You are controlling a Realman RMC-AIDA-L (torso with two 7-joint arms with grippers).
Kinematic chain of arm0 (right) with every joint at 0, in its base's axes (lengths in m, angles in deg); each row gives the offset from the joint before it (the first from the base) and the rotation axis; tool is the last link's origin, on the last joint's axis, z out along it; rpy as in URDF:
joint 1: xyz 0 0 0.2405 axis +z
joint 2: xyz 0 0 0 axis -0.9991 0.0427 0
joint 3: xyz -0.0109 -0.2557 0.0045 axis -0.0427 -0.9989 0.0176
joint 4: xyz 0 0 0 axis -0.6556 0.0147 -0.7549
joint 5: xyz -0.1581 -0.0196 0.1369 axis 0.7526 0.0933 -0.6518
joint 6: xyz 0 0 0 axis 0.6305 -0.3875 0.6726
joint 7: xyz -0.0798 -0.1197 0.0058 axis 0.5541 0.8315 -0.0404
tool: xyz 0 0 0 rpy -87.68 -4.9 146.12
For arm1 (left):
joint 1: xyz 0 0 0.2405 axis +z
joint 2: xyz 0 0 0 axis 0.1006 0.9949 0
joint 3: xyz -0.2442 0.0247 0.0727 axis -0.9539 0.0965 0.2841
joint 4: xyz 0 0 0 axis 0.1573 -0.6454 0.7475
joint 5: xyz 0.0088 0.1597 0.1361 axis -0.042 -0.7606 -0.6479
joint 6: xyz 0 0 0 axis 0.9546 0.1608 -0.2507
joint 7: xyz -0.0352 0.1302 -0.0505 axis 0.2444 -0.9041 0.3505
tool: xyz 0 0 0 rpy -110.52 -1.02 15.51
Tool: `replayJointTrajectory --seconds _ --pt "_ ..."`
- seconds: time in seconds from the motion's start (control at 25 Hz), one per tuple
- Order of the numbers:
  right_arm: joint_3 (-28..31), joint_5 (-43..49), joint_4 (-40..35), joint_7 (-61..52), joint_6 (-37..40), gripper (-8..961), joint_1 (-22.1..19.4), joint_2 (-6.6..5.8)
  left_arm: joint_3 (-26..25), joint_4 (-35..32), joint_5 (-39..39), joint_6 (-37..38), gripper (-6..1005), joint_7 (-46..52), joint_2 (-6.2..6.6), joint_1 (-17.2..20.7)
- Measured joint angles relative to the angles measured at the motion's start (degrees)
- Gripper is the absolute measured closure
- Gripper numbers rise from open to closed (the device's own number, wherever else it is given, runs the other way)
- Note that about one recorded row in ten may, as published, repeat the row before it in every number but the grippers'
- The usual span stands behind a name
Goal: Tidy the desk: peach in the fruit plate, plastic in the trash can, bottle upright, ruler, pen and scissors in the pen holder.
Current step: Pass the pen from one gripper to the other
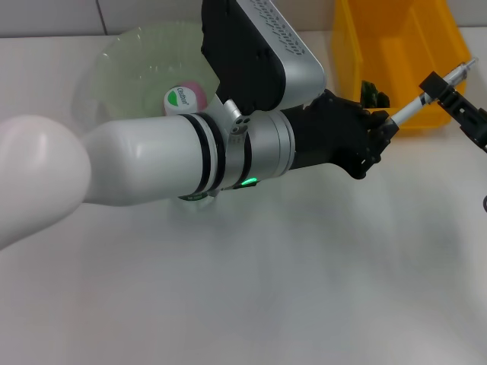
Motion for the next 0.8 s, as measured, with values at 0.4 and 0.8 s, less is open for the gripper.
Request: replayJointTrajectory --seconds 0.4,0.8 --pt "0.25 0.00 1.43 0.02 -1.69 718 0.43 0.09 -0.03 0.21 0.04 0.01 842 -0.04 -0.01 -0.06" --pt "0.42 -0.03 1.31 0.07 -1.68 798 0.11 0.09 0.37 0.13 0.04 0.18 835 -0.48 -0.09 -0.13"
